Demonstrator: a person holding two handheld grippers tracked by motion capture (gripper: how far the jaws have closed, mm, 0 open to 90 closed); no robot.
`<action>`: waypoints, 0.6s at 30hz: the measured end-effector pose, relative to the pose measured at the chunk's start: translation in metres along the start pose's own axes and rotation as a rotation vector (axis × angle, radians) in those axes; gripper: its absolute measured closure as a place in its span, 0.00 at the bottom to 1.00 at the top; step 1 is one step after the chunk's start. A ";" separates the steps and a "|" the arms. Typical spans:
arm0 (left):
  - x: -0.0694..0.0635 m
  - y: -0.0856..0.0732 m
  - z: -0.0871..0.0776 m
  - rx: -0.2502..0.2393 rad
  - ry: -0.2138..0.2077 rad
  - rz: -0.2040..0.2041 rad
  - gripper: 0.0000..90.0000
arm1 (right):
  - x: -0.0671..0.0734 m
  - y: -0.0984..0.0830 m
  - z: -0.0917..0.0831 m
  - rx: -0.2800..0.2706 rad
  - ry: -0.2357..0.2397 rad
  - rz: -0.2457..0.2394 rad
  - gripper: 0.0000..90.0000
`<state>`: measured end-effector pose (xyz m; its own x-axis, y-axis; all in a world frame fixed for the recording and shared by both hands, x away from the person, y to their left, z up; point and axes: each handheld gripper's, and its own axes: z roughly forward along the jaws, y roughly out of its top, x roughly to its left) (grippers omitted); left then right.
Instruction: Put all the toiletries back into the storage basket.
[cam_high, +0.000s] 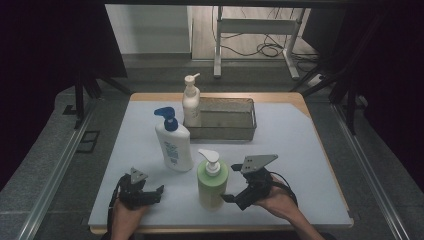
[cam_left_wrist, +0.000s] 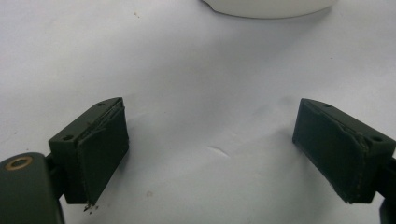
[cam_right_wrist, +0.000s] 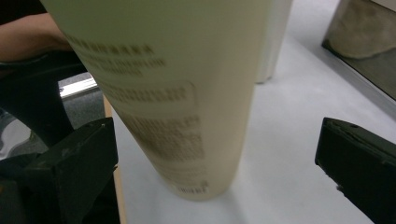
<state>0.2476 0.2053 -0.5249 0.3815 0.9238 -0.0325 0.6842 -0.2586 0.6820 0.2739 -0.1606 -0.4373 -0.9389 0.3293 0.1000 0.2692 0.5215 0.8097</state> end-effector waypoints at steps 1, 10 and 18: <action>0.000 0.000 0.000 0.000 0.001 0.000 0.11 | 0.001 0.001 0.002 0.001 0.002 -0.003 0.00; 0.000 0.000 0.000 0.003 0.000 0.002 0.11 | 0.010 0.012 0.013 0.003 0.001 -0.023 0.00; 0.000 0.000 0.000 0.004 -0.001 0.002 0.11 | 0.014 0.021 0.022 -0.009 0.000 -0.038 0.02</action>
<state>0.2476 0.2056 -0.5246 0.3835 0.9230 -0.0314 0.6856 -0.2617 0.6793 0.2713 -0.1277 -0.4323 -0.9484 0.3095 0.0693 0.2317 0.5267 0.8179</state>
